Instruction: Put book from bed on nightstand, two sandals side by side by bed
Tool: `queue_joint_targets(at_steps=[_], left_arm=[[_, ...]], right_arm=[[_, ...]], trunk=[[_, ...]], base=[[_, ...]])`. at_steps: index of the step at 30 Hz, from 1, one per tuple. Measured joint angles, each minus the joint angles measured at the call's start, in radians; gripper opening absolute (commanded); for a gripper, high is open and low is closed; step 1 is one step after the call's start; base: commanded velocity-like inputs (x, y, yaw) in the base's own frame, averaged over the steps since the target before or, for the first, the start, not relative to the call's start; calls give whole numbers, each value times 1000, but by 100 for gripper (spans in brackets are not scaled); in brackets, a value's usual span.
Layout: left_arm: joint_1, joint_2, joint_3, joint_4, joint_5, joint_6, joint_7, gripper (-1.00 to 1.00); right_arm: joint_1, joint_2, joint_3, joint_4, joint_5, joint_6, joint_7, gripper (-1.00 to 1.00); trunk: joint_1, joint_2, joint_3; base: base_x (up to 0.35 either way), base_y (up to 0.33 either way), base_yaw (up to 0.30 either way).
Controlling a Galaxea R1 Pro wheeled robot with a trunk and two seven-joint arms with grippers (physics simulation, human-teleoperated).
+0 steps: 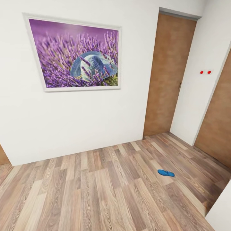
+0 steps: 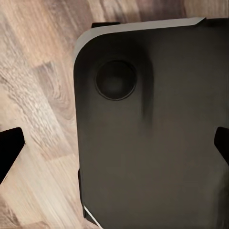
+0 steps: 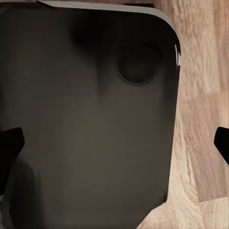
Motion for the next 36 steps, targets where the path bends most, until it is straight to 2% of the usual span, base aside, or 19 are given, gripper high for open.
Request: queue_joint_targets(at_steps=[36], left_arm=[[0, 1, 0, 0, 0, -2, 0, 100]], right_arm=[[0, 0, 0, 0, 0, 0, 0, 100]], trunk=[[0, 0, 0]], base=[[287, 10, 0]])
